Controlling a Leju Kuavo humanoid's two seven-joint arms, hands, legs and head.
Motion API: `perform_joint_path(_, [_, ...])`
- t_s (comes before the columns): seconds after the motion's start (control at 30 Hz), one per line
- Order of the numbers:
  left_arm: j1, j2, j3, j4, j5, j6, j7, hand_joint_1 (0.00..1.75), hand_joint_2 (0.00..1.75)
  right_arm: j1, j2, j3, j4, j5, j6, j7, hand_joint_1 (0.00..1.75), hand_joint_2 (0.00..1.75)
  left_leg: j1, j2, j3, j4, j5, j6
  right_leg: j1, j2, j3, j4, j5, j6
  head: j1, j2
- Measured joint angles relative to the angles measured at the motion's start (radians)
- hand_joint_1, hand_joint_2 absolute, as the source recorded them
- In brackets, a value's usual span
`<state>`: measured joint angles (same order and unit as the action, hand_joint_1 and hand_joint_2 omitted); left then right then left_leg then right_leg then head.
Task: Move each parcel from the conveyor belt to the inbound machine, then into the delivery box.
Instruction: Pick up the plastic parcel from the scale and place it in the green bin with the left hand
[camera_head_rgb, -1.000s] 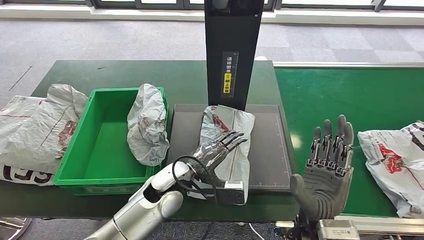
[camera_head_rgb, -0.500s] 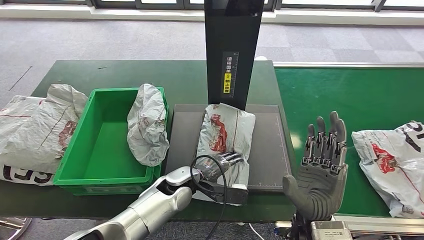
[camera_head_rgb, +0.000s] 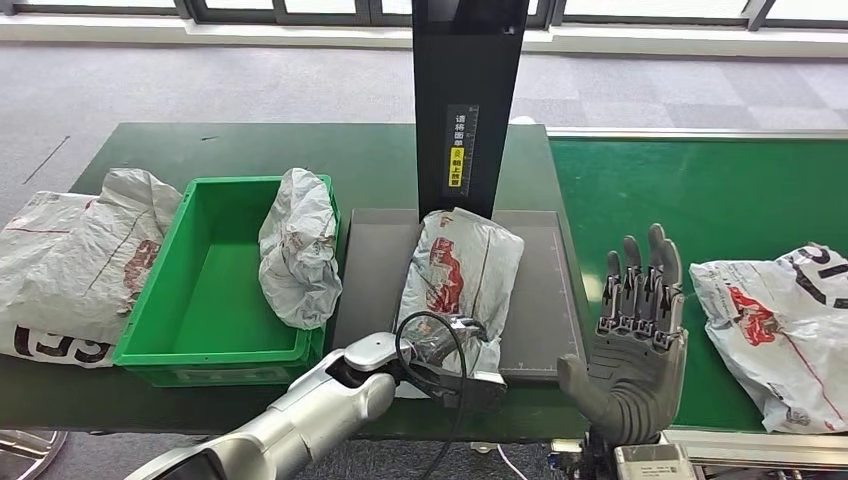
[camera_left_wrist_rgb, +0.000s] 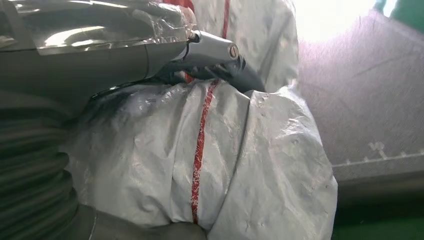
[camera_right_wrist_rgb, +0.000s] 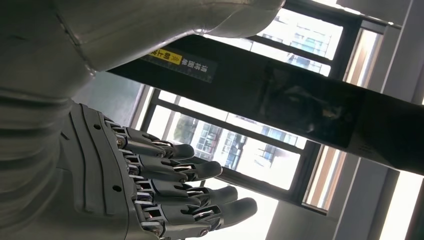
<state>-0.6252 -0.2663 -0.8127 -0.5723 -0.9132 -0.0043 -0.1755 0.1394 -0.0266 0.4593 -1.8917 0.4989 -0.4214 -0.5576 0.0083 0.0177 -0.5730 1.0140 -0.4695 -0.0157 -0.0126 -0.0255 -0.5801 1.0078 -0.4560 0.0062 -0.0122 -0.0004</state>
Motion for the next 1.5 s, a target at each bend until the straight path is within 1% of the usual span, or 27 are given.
perform_joint_path(0.13, [0.038, 0.013, 0.012, -0.066, -0.007, 0.062, 0.033, 1.75, 1.75, 0.012, 0.006, 0.000, -0.014, 0.007, 0.020, 0.009, 0.00, 1.75, 0.000, 0.001, -0.005, 0.000, 0.000, 0.001, -0.001, 0.001, -0.004, 0.000, 0.001, 0.001, 0.000, 0.000])
perform_joint_path(0.27, [0.075, 0.037, 0.038, -0.150, -0.033, 0.109, 0.061, 1.75, 1.75, 0.019, 0.011, 0.000, -0.025, 0.011, 0.033, 0.016, 0.00, 1.75, -0.001, 0.001, -0.005, 0.000, 0.009, 0.000, -0.001, 0.001, -0.008, 0.000, 0.009, 0.000, 0.000, 0.000])
perform_joint_path(0.57, [0.129, 0.065, 0.079, -0.289, -0.063, 0.154, 0.070, 1.75, 1.75, 0.025, 0.012, 0.000, -0.033, 0.007, 0.037, 0.015, 0.00, 1.75, -0.001, 0.000, -0.007, 0.000, 0.013, -0.001, 0.000, 0.001, -0.015, 0.000, 0.011, 0.000, 0.000, 0.000])
perform_joint_path(0.9, [0.145, 0.076, 0.095, -0.343, -0.066, 0.169, 0.072, 1.75, 1.75, 0.025, 0.012, 0.000, -0.034, 0.004, 0.038, 0.015, 0.00, 1.75, -0.001, 0.000, -0.010, 0.000, 0.013, 0.000, 0.000, 0.001, -0.017, 0.000, 0.011, 0.000, 0.000, 0.000])
perform_joint_path(0.93, [0.151, 0.077, 0.101, -0.352, -0.071, 0.201, 0.074, 1.75, 1.75, 0.026, 0.012, 0.000, -0.034, 0.005, 0.036, 0.016, 0.00, 1.75, -0.001, 0.000, -0.010, 0.000, 0.013, 0.000, 0.000, 0.001, -0.018, 0.000, 0.011, 0.000, 0.000, 0.000])
perform_joint_path(0.97, [0.157, 0.078, 0.111, -0.365, -0.079, 0.259, 0.078, 1.75, 1.75, 0.027, 0.012, 0.000, -0.034, 0.007, 0.031, 0.016, 0.00, 1.75, -0.001, 0.000, -0.010, 0.000, 0.013, -0.001, 0.000, 0.001, -0.018, 0.000, 0.011, 0.000, 0.000, 0.000])
perform_joint_path(1.03, [0.167, 0.086, 0.145, -0.408, -0.102, 0.412, 0.087, 1.75, 1.75, 0.033, 0.012, -0.001, -0.034, 0.011, 0.018, 0.019, 0.00, 1.75, -0.001, 0.000, -0.011, 0.000, 0.013, -0.001, 0.000, 0.001, -0.019, 0.000, 0.011, 0.000, 0.000, 0.000])
perform_joint_path(1.07, [0.168, 0.094, 0.165, -0.438, -0.114, 0.473, 0.089, 1.75, 1.75, 0.036, 0.012, -0.001, -0.034, 0.013, 0.011, 0.020, 0.00, 1.75, -0.001, 0.000, -0.011, 0.000, 0.013, -0.001, 0.000, 0.001, -0.019, 0.000, 0.011, 0.000, 0.000, 0.000])
perform_joint_path(1.1, [0.169, 0.103, 0.188, -0.471, -0.124, 0.509, 0.092, 1.75, 1.75, 0.038, 0.012, -0.001, -0.034, 0.014, 0.006, 0.020, 0.00, 1.75, 0.000, 0.000, -0.011, 0.000, 0.013, -0.001, 0.001, 0.001, -0.019, 0.000, 0.011, 0.000, 0.000, 0.000])
perform_joint_path(1.17, [0.171, 0.117, 0.226, -0.527, -0.137, 0.530, 0.094, 1.75, 1.75, 0.040, 0.012, -0.001, -0.034, 0.014, 0.000, 0.021, 0.00, 1.75, 0.000, 0.000, -0.011, 0.000, 0.013, -0.001, 0.001, 0.001, -0.019, 0.000, 0.011, 0.000, 0.000, 0.000])
perform_joint_path(1.27, [0.180, 0.126, 0.256, -0.573, -0.163, 0.556, 0.095, 1.75, 1.75, 0.040, 0.012, -0.001, -0.034, 0.014, -0.003, 0.022, 0.00, 1.75, 0.000, 0.000, -0.011, 0.000, 0.013, -0.001, 0.001, 0.000, -0.019, 0.000, 0.011, -0.001, 0.000, 0.000])
perform_joint_path(1.37, [0.189, 0.133, 0.286, -0.614, -0.212, 0.650, 0.095, 1.75, 1.75, 0.043, 0.012, -0.001, -0.034, 0.013, -0.013, 0.025, 0.00, 1.75, 0.000, 0.000, -0.012, 0.000, 0.013, -0.001, 0.001, 0.001, -0.020, 0.000, 0.011, -0.001, 0.000, 0.000])
perform_joint_path(1.43, [0.189, 0.137, 0.326, -0.645, -0.261, 0.687, 0.089, 1.75, 1.75, 0.047, 0.012, -0.001, -0.033, 0.011, -0.026, 0.021, 0.00, 1.75, 0.000, 0.000, -0.012, 0.000, 0.013, -0.001, 0.001, 0.001, -0.020, 0.000, 0.011, -0.001, 0.000, 0.000])
perform_joint_path(1.5, [0.190, 0.136, 0.386, -0.677, -0.306, 0.696, 0.058, 1.75, 1.75, 0.051, 0.011, -0.001, -0.032, 0.010, -0.043, 0.015, 0.00, 1.75, 0.000, 0.000, -0.012, 0.000, 0.013, -0.001, 0.001, 0.001, -0.020, 0.000, 0.011, -0.001, 0.000, 0.000])
